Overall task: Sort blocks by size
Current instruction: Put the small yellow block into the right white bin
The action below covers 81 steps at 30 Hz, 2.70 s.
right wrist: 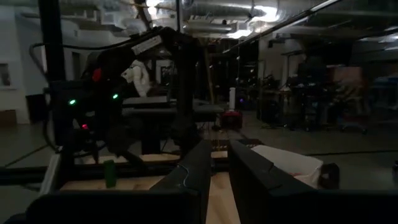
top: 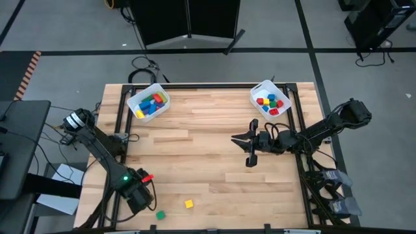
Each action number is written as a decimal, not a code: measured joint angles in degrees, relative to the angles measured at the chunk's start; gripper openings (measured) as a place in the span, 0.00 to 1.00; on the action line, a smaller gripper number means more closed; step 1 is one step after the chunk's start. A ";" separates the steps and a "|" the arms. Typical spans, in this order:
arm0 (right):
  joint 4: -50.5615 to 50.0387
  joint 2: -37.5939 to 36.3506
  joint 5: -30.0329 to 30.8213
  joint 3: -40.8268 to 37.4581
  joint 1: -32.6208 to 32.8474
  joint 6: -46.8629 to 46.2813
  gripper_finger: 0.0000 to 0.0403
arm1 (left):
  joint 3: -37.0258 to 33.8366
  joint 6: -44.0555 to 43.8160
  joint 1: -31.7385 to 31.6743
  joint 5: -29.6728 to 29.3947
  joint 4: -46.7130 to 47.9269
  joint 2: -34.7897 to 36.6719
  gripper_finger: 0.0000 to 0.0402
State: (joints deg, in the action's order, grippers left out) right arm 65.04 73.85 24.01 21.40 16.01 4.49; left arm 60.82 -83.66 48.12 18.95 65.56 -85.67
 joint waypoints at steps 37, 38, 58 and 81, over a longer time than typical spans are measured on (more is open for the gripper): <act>-35.35 53.67 -20.57 51.28 11.38 -8.74 0.74 | 0.00 -2.16 0.00 -12.93 -6.11 0.02 0.70; -35.56 54.53 -20.32 51.90 11.23 -9.14 0.75 | 0.00 -2.16 0.00 -13.17 -6.06 0.02 0.70; -39.37 62.00 -18.99 60.24 9.66 -10.76 0.52 | 0.00 -2.14 0.00 -14.83 -6.08 0.02 0.70; -40.60 19.14 8.76 26.46 -3.21 -0.55 0.35 | 0.00 -2.12 0.00 -16.21 -6.43 0.02 0.70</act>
State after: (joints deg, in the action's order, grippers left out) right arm 24.45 92.99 32.78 47.86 12.80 3.95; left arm 60.82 -85.78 48.12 2.74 59.13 -85.65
